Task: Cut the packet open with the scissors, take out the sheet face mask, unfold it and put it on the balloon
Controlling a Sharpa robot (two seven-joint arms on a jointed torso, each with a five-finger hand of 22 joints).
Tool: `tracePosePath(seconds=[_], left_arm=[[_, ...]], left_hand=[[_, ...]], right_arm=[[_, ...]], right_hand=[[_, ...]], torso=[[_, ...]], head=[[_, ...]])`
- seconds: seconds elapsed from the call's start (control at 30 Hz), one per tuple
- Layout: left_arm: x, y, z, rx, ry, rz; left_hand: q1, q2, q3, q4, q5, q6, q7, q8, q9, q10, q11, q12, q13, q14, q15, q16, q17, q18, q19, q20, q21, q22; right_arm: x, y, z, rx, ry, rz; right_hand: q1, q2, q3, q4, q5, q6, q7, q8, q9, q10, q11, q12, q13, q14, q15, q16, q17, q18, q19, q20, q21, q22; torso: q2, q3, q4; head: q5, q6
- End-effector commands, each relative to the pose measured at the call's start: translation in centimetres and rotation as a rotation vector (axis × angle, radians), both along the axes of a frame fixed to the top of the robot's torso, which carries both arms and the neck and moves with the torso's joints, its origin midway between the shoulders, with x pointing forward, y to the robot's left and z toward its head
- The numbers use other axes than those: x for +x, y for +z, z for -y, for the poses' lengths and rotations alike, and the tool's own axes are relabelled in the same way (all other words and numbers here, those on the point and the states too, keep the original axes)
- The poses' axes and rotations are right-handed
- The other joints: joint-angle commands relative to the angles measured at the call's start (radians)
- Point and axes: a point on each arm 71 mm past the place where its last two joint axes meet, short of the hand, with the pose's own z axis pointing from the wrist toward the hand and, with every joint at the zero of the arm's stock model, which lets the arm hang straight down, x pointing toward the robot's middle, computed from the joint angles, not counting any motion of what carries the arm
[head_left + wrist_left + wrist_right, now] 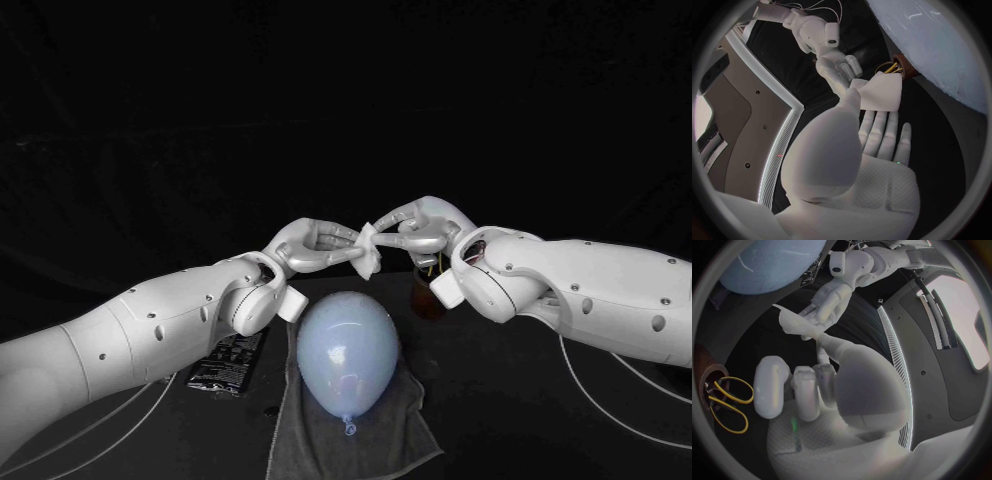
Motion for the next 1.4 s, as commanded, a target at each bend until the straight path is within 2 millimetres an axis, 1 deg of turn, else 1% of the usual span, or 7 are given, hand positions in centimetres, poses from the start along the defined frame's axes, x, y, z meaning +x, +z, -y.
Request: tracePosePath(seconds=[0.03, 0.53, 0.67, 0.8, 1.07, 1.23, 1.4], left_arm=[[-0.2, 0.0, 0.6, -0.021, -0.046, -0.027], [-0.1, 0.1, 1.4, -0.059, -0.063, -0.055], [-0.1, 0.1, 1.4, -0.064, -0.066, -0.058], [-0.1, 0.1, 1.1, -0.062, -0.067, -0.061], [-0.1, 0.0, 0.8, -0.048, -0.073, -0.064], [-0.1, 0.0, 0.8, -0.043, -0.078, -0.066], [-0.1, 0.0, 0.8, -0.043, -0.078, -0.067]], left_hand=[[0.010, 0.007, 0.005, 0.001, -0.005, 0.012, 0.026, 0.002, 0.002, 0.014, -0.002, 0.005, 0.000, 0.014, -0.003, 0.006, 0.002, -0.005, 0.017, -0.002, 0.006, 0.002], [0.020, 0.030, 0.016, 0.016, -0.005, 0.078, 0.020, 0.018, 0.011, 0.096, -0.033, 0.023, 0.004, 0.078, -0.029, 0.024, 0.015, -0.003, 0.061, -0.003, 0.014, 0.006], [0.043, 0.055, 0.045, 0.027, -0.004, 0.147, 0.003, 0.046, 0.024, 0.142, -0.053, 0.039, 0.007, 0.117, -0.047, 0.049, 0.027, 0.000, 0.116, -0.004, 0.037, 0.013], [0.081, 0.093, 0.100, 0.031, -0.004, 0.224, -0.029, 0.085, 0.044, 0.211, -0.086, 0.064, 0.011, 0.174, -0.076, 0.093, 0.048, 0.016, 0.225, -0.007, 0.085, 0.029], [0.097, 0.089, 0.157, 0.012, -0.004, 0.254, -0.041, 0.122, 0.070, 0.266, -0.106, 0.075, 0.009, 0.210, -0.093, 0.125, 0.068, 0.035, 0.264, -0.008, 0.100, 0.034], [0.089, 0.081, 0.175, 0.012, -0.004, 0.254, -0.045, 0.132, 0.078, 0.279, -0.110, 0.075, 0.007, 0.218, -0.097, 0.132, 0.074, 0.040, 0.271, -0.007, 0.101, 0.033], [0.085, 0.078, 0.184, 0.012, -0.004, 0.253, -0.046, 0.136, 0.082, 0.283, -0.112, 0.074, 0.007, 0.220, -0.098, 0.135, 0.076, 0.041, 0.273, -0.007, 0.101, 0.033]], right_arm=[[0.0, 0.2, -0.3, -0.001, 0.022, 0.011], [0.1, 0.2, -0.5, -0.017, 0.035, 0.002], [0.2, 0.2, -0.4, -0.019, 0.028, 0.007], [0.4, 0.3, -0.2, -0.018, 0.016, 0.016], [0.6, 0.4, 0.2, -0.011, -0.005, 0.025], [0.8, 0.3, 0.3, -0.014, -0.006, 0.009], [1.1, 0.1, 0.5, -0.026, -0.003, -0.019]], right_hand=[[0.005, 0.004, -0.002, -0.006, 0.003, 0.002, -0.001, 0.006, 0.043, 0.051, 0.000, 0.001, 0.192, 0.105, -0.004, 0.004, 0.263, -0.003, -0.002, -0.007, -0.004, 0.168], [0.004, 0.004, -0.002, -0.006, 0.002, 0.001, 0.000, 0.006, 0.044, 0.051, 0.000, 0.000, 0.192, 0.105, -0.004, 0.004, 0.263, -0.003, -0.002, -0.006, -0.005, 0.168], [0.004, 0.005, -0.002, -0.006, 0.002, -0.001, 0.000, 0.007, 0.044, 0.050, 0.000, 0.000, 0.192, 0.105, -0.004, 0.004, 0.263, -0.003, -0.003, -0.006, -0.006, 0.167], [0.001, 0.006, -0.002, -0.007, 0.002, -0.008, 0.002, 0.008, 0.045, 0.050, 0.002, 0.000, 0.192, 0.105, -0.003, 0.004, 0.263, -0.002, -0.004, -0.006, -0.009, 0.167], [-0.007, 0.011, -0.005, -0.005, 0.002, -0.030, 0.008, 0.007, 0.047, 0.046, 0.007, -0.009, 0.186, 0.105, 0.001, 0.004, 0.263, -0.001, -0.007, -0.003, -0.016, 0.165], [-0.030, 0.012, -0.026, 0.006, 0.002, -0.074, 0.022, -0.007, 0.042, 0.022, 0.020, -0.052, 0.161, 0.105, 0.012, 0.004, 0.263, 0.002, -0.016, 0.004, -0.035, 0.159], [-0.102, -0.018, -0.087, 0.066, 0.002, -0.166, 0.067, -0.064, 0.010, -0.034, 0.059, -0.130, 0.112, 0.105, 0.045, 0.004, 0.263, 0.014, -0.054, 0.029, -0.107, 0.134]], torso=[[0.000, -0.0002, 0.0005], [0.000, 0.0004, -0.0002], [0.000, 0.0001, -0.0003], [-0.001, 0.0002, 0.0004], [0.000, -0.0003, 0.0005], [0.001, -0.0005, 0.0006], [0.000, -0.0005, 0.0005]], head=[[0.001, 0.000], [0.003, -0.002], [0.003, -0.003], [0.001, -0.003], [-0.003, -0.002], [-0.004, -0.002], [-0.005, -0.003]])
